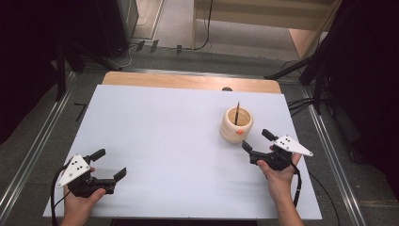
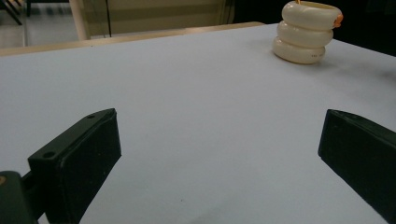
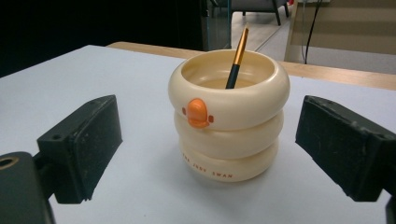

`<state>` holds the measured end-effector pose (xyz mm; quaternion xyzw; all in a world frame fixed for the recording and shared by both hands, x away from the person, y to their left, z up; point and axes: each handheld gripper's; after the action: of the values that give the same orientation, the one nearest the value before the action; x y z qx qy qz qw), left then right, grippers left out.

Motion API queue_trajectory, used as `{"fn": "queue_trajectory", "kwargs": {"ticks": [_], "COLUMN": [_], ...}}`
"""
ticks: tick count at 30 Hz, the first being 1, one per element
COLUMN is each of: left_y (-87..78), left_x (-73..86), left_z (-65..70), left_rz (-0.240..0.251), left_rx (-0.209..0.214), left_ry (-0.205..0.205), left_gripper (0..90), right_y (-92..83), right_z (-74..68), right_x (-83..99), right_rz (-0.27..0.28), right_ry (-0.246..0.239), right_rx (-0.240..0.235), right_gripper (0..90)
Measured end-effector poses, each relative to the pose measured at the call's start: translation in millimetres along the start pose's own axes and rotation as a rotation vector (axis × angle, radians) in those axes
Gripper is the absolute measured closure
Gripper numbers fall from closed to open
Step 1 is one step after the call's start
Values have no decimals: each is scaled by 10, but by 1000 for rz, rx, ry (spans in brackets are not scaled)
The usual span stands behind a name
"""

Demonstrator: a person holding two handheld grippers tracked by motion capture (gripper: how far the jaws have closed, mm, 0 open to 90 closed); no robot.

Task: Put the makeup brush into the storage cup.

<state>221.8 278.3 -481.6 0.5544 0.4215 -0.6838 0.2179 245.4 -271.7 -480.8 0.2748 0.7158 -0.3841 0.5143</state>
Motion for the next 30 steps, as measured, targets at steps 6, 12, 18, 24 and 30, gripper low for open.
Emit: {"fn": "queue_trajectory", "kwargs": {"ticks": [6,12,18,24,30], "left_y": [-4,-5,-4,-3,-6], "left_x": [-1,-2,-3,-2,-2], "left_z": [-1,1,5,0,-9], "left_rz": [2,2,2,2,4], "left_rx": [1,1,2,2,3], "left_ry": [0,0,1,-1,-4], "left_gripper": [0,0,0,0,0], "right_y": [-64,-147,-207,-254,-334], "right_z": [5,12,7,19,45], "right_x": [98,173,237,296,351], "right_rz": [-4,4,-1,-4,-4], "right_ry": [-5,7,5,11,31], "right_rx": [-10,-3,11,18,17], "right_gripper": [0,0,0,0,0]}}
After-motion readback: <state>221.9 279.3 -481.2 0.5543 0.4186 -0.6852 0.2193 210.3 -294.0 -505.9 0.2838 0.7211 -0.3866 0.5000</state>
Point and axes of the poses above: each handheld gripper's, and its own axes: y roughly forward along the jaws, x roughly out of its underside, z roughly to its right, and after that the axes turned 6 degrees about -x, right-handed
